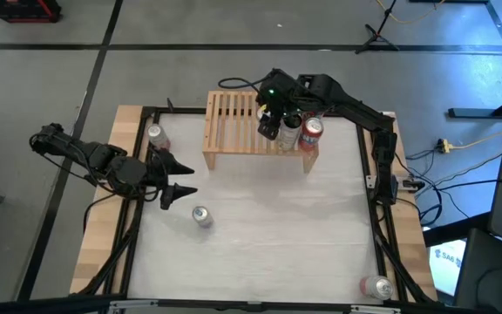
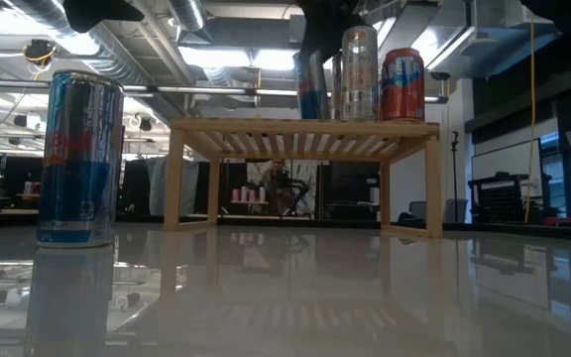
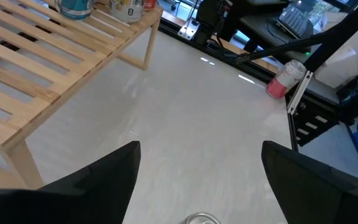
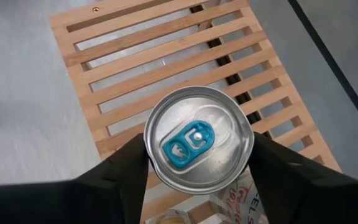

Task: Place canned beverage on shelf
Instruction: Put the bottom blue soda can on the shelf

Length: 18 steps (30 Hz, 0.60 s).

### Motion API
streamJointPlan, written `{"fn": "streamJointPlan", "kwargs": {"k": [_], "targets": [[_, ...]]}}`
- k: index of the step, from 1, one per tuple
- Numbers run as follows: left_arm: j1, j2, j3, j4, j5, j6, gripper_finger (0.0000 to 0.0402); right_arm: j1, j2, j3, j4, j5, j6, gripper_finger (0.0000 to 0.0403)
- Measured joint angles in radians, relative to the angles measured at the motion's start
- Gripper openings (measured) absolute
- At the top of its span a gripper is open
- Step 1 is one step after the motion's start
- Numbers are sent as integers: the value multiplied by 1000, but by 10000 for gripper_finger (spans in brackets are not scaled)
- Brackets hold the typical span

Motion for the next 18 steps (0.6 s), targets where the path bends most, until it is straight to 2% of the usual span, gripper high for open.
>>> {"fn": "streamJointPlan", "kwargs": {"k": [6,11,18], "targets": [[0,0,0,0,0,0,324,-1,0,0,16,-17,-24,218],[0,0,0,0,0,0,324,-1,0,0,28,-73,-49,214],[0,0,0,0,0,-2,324,-8,0,0,47,-79,-107,218]]}}
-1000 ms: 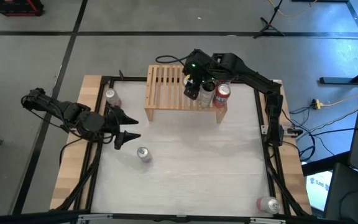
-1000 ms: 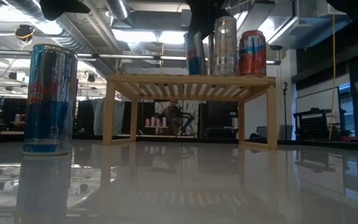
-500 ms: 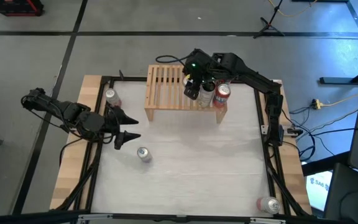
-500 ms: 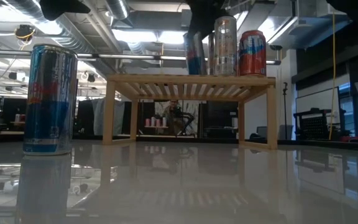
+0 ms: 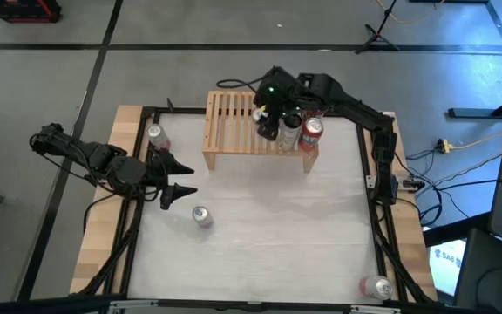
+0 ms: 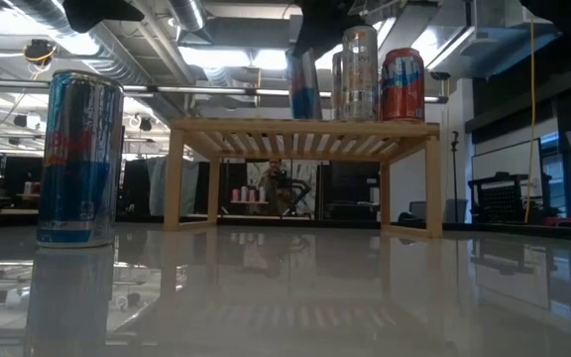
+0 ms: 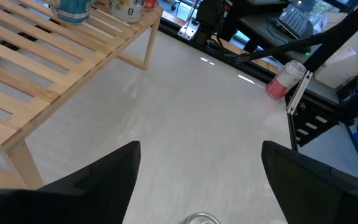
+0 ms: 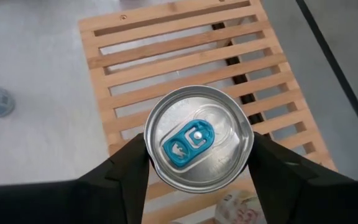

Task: Place canned beverage on shelf
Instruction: Put the bottom blue soda can on the shelf

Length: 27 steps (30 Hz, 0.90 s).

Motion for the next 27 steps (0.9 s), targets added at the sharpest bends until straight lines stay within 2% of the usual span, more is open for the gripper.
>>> {"fn": "streamJointPlan", "kwargs": {"k": [7,12,19,27], "targets": [[0,0,0,0,0,-2,324,-35,0,0,0,-15,-50,213],[0,0,0,0,0,-2,324,-46,0,0,4,-86,-69,222],[0,0,0,6,0,-2,324,-47,0,0,12,-88,-100,218],[0,0,0,19,0,0,324,-45,12,0,5,-85,-107,250]]}}
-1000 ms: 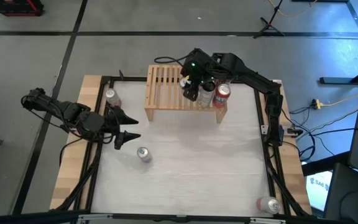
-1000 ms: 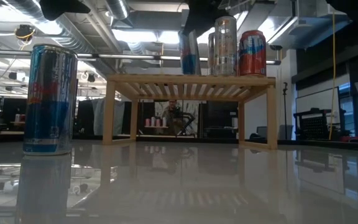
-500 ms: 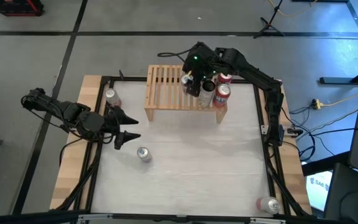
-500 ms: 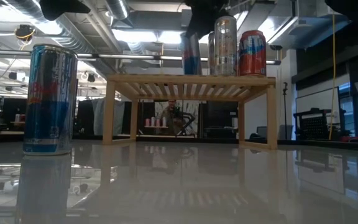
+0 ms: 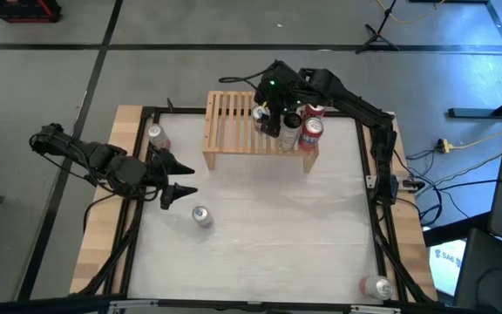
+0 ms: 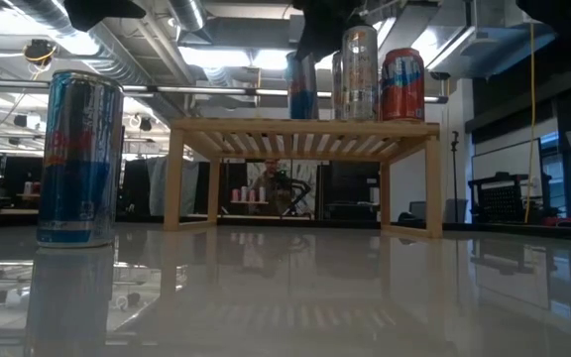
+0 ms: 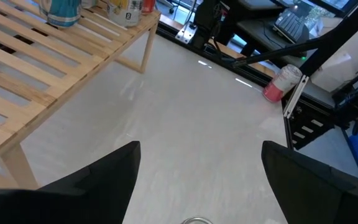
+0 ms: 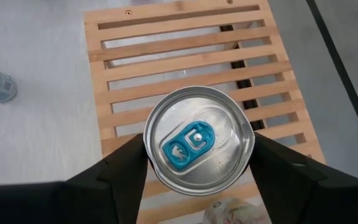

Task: Place canned beverage on shelf
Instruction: Put the bottom blue soda can on the shelf

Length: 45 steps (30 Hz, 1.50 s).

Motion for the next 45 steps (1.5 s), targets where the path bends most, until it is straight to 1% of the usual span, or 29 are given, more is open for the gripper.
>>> {"fn": "streamJointPlan", "kwargs": {"k": [15,24,45], "targets": [[0,0,0,1,0,1,324,0,1,1,-5,10,-21,254],[0,0,0,1,0,1,324,0,-1,1,-19,66,-19,254],[0,0,0,9,0,1,324,0,-1,1,-32,88,-13,254]]}}
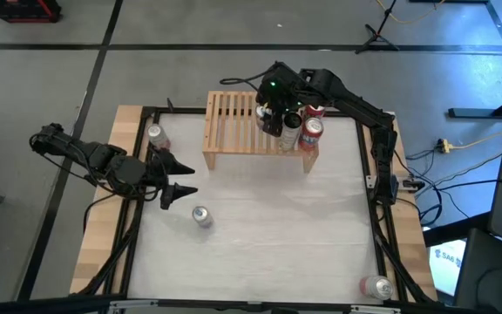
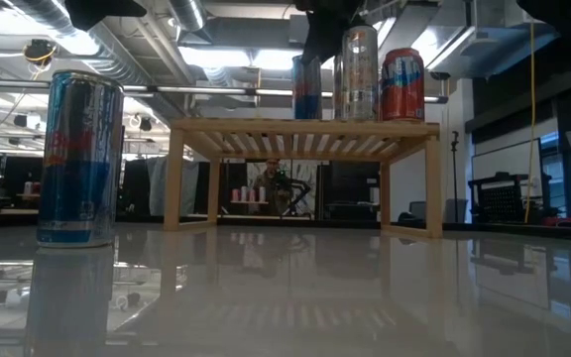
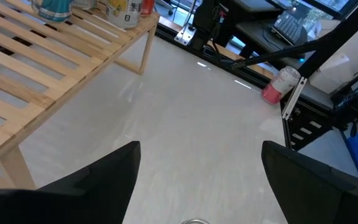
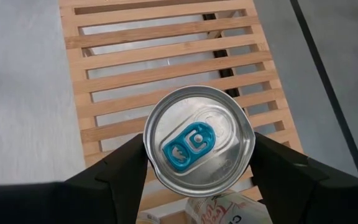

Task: Place canned beverage on shelf
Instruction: Put the bottom blue soda can on the shelf

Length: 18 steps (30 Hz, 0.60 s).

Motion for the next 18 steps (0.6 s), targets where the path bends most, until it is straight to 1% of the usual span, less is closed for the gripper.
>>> {"fn": "streamJointPlan", "kwargs": {"k": [7,18], "targets": [[0,0,0,0,0,0,324,0,0,-1,4,4,-1,254],[0,0,0,0,11,0,324,-1,-18,-4,-8,-47,20,254]]}}
